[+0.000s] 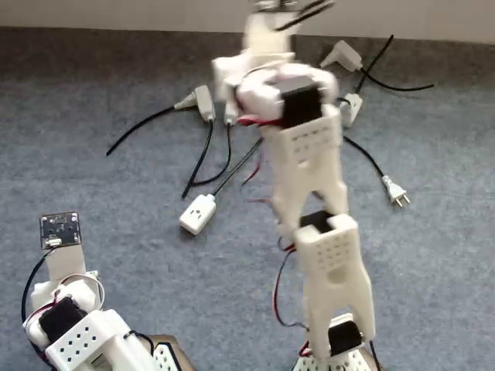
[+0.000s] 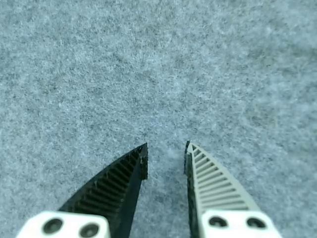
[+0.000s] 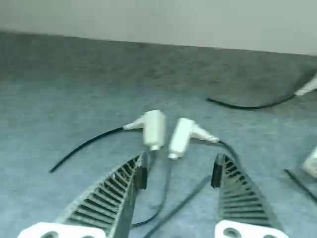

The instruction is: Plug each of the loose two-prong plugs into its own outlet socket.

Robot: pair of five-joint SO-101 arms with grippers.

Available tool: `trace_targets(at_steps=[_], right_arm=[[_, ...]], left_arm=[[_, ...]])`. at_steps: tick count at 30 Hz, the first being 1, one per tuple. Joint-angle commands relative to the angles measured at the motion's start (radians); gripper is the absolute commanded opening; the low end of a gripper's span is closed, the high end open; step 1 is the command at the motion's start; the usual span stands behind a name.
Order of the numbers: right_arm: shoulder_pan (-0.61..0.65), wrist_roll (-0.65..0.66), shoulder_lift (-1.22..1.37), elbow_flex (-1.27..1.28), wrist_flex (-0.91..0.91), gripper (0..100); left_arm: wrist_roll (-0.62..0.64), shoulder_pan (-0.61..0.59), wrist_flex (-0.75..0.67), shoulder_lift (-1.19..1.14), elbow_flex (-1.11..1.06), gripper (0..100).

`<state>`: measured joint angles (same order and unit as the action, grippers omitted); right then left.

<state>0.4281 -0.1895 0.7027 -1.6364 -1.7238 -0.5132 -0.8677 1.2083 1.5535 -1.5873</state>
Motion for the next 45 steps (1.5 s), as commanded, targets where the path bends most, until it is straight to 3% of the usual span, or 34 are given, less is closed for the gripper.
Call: trace_targets(at_steps=[1,6,12,16,25,34,43,45], right_arm=[[-0.255,0.147,-0.062,-0.081,-0.044,21.4],[-0.47,0.308,-0.11,0.168,-0.044,21.3],[-0.582,0.778,-0.229,0.68,-0.044,17.3],[-0.641,0.954,-0.297,0.98,-0.022,11.9],[-0.797,1.02,-0.163,1.053,0.197,12.0],[-0.792,1.068,0.084,0.964,0.211,12.0],[-0.783,1.071,0.179,0.931,0.213,12.9],[-0.782,1.066,0.163,0.929,0.214,9.4]], left_arm=[[0.008,0.024,-0.018,0.005,0.004,13],[0.009,0.025,-0.018,0.005,0.004,13],[0.009,0.025,-0.018,0.005,0.004,13],[0.009,0.068,-0.015,0.005,0.002,13],[0.009,0.071,-0.012,0.005,0.002,13],[0.009,0.071,-0.012,0.005,0.002,13],[0.009,0.071,-0.012,0.005,0.002,13],[0.009,0.071,-0.012,0.005,0.002,13]])
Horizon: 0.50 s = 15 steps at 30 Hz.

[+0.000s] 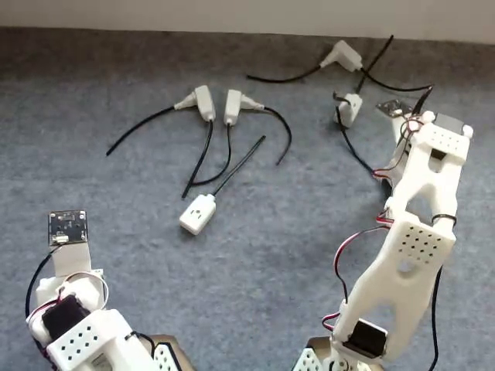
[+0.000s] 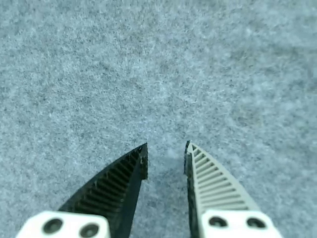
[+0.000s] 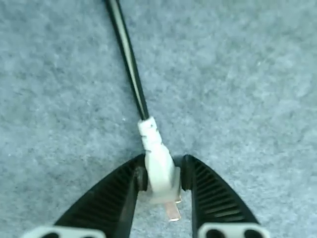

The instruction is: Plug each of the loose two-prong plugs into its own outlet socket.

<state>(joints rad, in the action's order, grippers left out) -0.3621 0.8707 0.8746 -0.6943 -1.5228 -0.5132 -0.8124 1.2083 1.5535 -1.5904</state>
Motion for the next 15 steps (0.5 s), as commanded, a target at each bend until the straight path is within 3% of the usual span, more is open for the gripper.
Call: trace_targets(at_steps=[1,3,9,15], right_arm=[[0.012,0.006,-0.024,-0.013,0.012,6.3],[0.022,0.006,-0.071,-0.013,0.01,1.4],[0.071,0.006,-0.285,-0.012,-0.013,1.9],[0.242,0.005,-0.527,-0.012,-0.171,1.9]], left_arm=[[0.009,0.016,-0.012,0.005,0.005,13],[0.009,0.016,-0.012,0.005,0.005,13],[0.009,0.016,-0.012,0.005,0.005,13],[0.009,0.016,-0.014,0.005,0.005,13]])
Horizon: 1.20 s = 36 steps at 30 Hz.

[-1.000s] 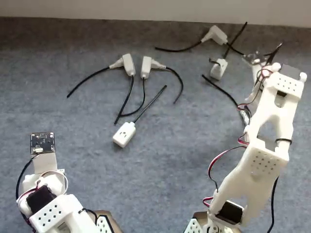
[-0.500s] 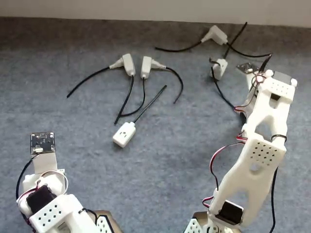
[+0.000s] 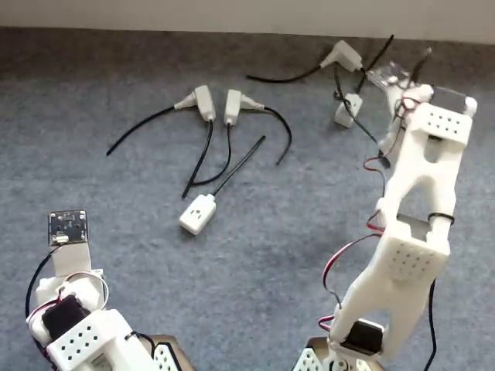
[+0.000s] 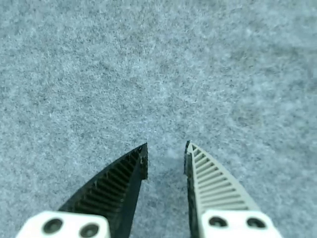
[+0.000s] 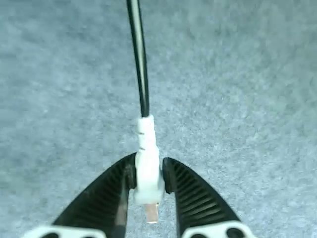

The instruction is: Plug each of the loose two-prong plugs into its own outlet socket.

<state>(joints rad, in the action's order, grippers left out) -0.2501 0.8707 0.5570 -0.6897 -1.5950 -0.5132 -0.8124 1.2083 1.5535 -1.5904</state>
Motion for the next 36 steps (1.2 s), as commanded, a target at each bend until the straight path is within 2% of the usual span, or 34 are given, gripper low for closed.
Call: trace_targets(at_steps=[1,3,7,10,14,16,19,21,26,31,36], right_arm=[[0.174,0.005,-0.249,-0.016,-0.128,1.9],[0.272,0.003,-0.326,-0.01,-0.17,1.9],[0.476,-0.107,-0.447,-0.008,-0.166,1.9],[0.642,-0.153,-0.481,-0.005,-0.17,2.0],[0.849,-0.249,-0.476,-0.004,-0.168,2.0],[0.949,-0.284,-0.476,0.018,-0.163,2.0],[1.099,-0.292,-0.476,0.088,-0.113,2.0],[1.173,-0.292,-0.476,0.165,-0.036,2.0],[1.256,-0.293,-0.476,0.346,0.142,2.0],[1.302,-0.299,-0.444,0.518,0.348,2.0],[1.351,-0.394,-0.26,0.527,0.53,2.0]], left_arm=[[0.009,0.016,-0.015,0.005,0.005,13],[0.009,0.016,-0.015,0.005,0.005,13],[0.018,0.013,-0.018,0.005,0.018,13],[0.038,-0.09,-0.063,0.005,0.045,13],[0.043,-0.407,-0.333,-0.004,0.12,13],[0.046,-0.522,-0.491,-0.005,0.14,13],[0.046,-0.526,-0.663,-0.008,0.139,13],[0.046,-0.524,-0.721,-0.03,0.145,13],[0.046,-0.527,-0.838,-0.236,0.236,13],[0.046,-0.527,-0.839,-0.613,0.39,13],[0.044,-0.53,-0.839,-0.989,0.602,13]])
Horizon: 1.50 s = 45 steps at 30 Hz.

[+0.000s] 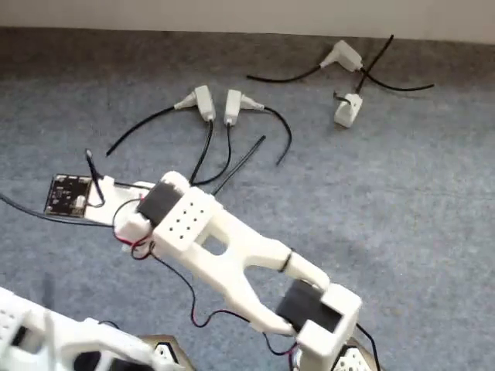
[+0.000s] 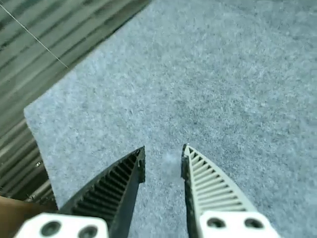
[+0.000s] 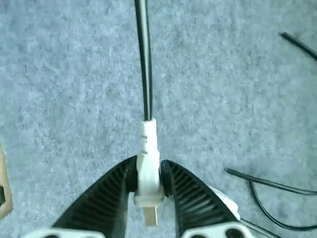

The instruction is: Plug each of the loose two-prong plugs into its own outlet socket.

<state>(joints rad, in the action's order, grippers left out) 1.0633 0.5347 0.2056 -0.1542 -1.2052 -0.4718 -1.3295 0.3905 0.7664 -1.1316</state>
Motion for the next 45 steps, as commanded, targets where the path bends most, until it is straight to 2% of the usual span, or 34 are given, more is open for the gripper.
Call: trace_targets(at_steps=[1,6,13,16,20,22,30,35,38,45], right_arm=[[0.045,-0.063,0.137,-0.031,0.16,2.0],[0.056,-0.109,0.366,-0.255,0.127,2.0],[0.058,-0.146,0.654,-0.641,-0.053,2.0],[0.058,-0.146,0.743,-0.809,-0.14,4.6],[0.056,-0.147,0.823,-1.049,-0.246,14.1],[0.056,-0.147,0.848,-1.176,-0.297,16.5],[0.028,-0.146,0.868,-1.595,-0.487,16.6],[-0.067,-0.146,0.759,-1.609,-0.561,16.8],[-0.162,-0.146,0.642,-1.607,-0.561,16.8],[-0.415,-0.146,0.357,-1.58,-0.562,16.8]], left_arm=[[0.003,-0.013,-0.021,-0.271,0.191,13],[0.002,-0.013,-0.023,-0.57,0.444,13],[0.003,-0.012,-0.02,-0.851,0.702,13],[0.003,-0.01,-0.02,-0.885,0.73,13],[0.008,-0.008,-0.023,-0.874,0.731,13],[0.051,-0.008,-0.023,-0.86,0.737,13],[0.078,0.01,-0.018,-0.858,0.834,13],[0.077,0.07,-0.005,-0.858,0.869,13],[0.052,0.139,0.11,-0.858,0.934,13],[-0.126,0.38,0.543,-0.86,1.152,13]])
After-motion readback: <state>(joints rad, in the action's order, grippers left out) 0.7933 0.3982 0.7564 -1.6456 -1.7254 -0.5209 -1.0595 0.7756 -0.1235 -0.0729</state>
